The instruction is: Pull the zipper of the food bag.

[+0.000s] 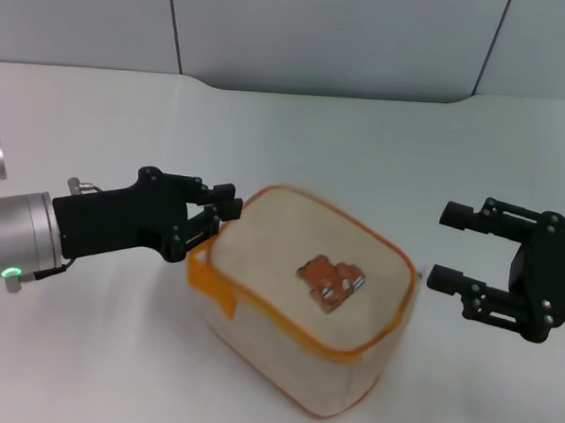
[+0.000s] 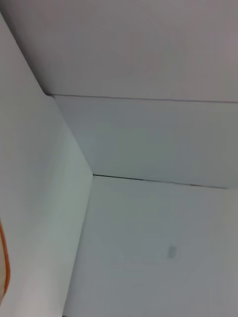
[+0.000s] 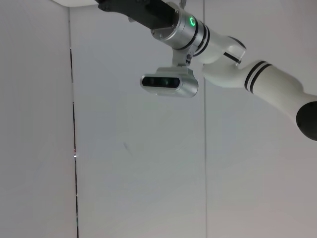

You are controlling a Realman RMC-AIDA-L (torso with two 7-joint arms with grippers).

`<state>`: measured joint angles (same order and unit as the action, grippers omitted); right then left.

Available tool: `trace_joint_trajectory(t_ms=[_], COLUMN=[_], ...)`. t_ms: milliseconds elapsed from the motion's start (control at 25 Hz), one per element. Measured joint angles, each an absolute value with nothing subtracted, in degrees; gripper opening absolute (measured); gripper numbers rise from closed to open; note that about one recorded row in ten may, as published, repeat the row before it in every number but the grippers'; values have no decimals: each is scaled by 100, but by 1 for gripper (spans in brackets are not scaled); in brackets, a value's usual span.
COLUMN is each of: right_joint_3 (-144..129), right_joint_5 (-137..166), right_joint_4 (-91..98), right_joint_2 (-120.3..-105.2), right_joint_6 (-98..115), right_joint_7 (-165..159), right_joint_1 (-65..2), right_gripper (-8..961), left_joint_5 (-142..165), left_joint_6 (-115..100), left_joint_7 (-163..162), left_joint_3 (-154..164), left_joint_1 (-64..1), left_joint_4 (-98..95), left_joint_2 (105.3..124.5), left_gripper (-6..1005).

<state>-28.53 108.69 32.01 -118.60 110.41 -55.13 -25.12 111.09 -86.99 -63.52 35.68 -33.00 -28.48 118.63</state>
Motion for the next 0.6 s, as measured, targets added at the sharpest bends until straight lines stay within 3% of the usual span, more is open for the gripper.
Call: trace_joint_trajectory(t_ms=[200,240,320,440,600], right_joint_3=[-2792,-2774,-2787,-2995,-3302], right_joint_5=[10863,10862,10863,10961,10998], right_joint_4=[3121,3133,3142,3001,2874], right_joint_2=[-11851,-11821,-11787,-11495,-11379], right_joint_6=[11066,11135,11181,11433,11482], right_joint_7=[-5562,-5721,-5852,-6391,-6445], right_joint_1=[-2554,-2585,-2608,-2754,-2790], right_gripper=[581,625,712,790,840], left_joint_5=[11100,10813,10771,10840,10877], left_joint_6=[-8664,-9417,-9767,-11024,-11260], left_joint_7=[-6415,-6651,-6678,-6768,-6930], left_joint_3=[3502,3356,3358,3554,3820], left_joint_1=[-3305,-3253,-3251,-3281,-3265], left_joint_4=[-2794,-2879,-2882,-2858,-2873], left_joint_2=[11856,11711,11646,11423,11416], left_gripper=[88,142,250,387,545])
